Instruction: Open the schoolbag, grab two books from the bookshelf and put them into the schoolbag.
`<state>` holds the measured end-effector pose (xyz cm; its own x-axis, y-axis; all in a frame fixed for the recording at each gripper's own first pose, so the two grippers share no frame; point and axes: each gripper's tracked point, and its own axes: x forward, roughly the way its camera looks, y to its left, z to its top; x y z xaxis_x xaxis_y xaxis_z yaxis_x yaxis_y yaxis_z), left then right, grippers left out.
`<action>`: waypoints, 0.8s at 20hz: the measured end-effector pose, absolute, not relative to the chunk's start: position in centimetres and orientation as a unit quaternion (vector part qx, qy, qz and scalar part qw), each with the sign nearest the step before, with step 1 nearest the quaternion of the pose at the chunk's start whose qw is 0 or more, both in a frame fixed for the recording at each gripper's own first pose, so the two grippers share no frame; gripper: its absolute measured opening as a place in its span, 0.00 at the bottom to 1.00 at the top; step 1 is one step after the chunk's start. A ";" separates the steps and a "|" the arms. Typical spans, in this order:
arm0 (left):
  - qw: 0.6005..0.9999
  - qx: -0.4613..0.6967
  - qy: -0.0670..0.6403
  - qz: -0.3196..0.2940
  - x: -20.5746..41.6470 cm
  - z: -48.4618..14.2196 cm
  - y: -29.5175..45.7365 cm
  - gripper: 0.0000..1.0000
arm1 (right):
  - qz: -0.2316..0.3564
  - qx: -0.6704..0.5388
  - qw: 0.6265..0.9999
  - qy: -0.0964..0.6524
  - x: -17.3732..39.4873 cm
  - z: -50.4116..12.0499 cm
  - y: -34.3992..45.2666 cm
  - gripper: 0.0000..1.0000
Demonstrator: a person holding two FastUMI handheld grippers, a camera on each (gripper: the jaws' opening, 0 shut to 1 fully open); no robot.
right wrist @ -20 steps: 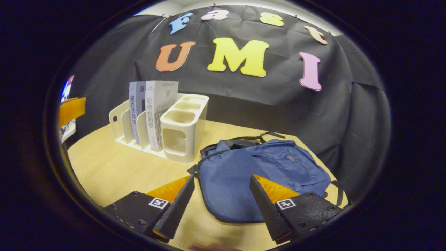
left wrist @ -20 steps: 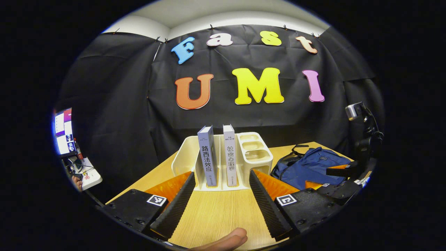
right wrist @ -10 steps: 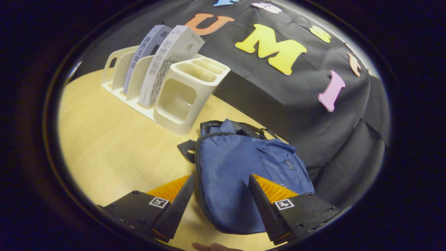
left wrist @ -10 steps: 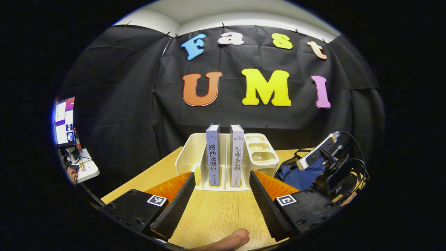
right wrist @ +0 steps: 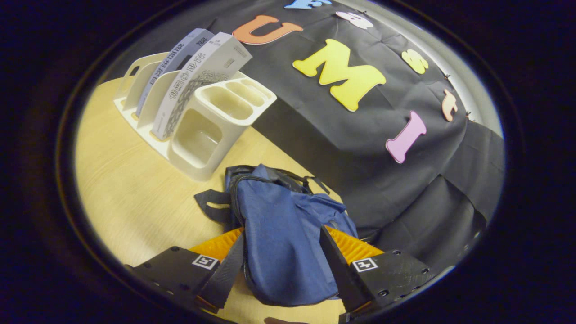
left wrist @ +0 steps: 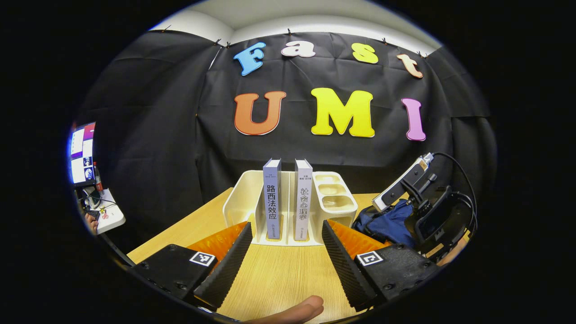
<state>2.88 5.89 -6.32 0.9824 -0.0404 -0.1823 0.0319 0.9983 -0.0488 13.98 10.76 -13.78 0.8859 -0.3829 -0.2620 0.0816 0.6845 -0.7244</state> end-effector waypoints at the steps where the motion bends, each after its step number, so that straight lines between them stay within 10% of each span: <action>1: 0.995 -0.024 0.091 -0.018 2.8 -6.2 5.9 0.98 | -0.131 -0.368 0.897 0.207 14.5 -14.3 10.7 0.95; 3: 0.995 -0.027 0.089 -0.019 2.8 -6.2 5.9 0.98 | -0.126 -0.365 0.896 0.222 15.6 -15.2 10.6 0.82; 8: 0.995 -0.030 0.093 -0.014 2.9 -6.4 6.4 0.94 | -0.078 -0.363 0.894 0.251 16.4 -17.3 11.2 0.10; 16: 0.995 -0.036 0.084 -0.029 3.3 -6.3 5.5 0.98 | -0.040 -0.310 0.918 0.244 16.2 -13.4 10.2 0.05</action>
<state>3.27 5.50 -6.26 0.9843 -0.0644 -0.1646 0.0524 0.9957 -0.0762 16.18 10.17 -13.36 0.8772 -0.2251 -0.4240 -0.0776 0.8050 -0.5881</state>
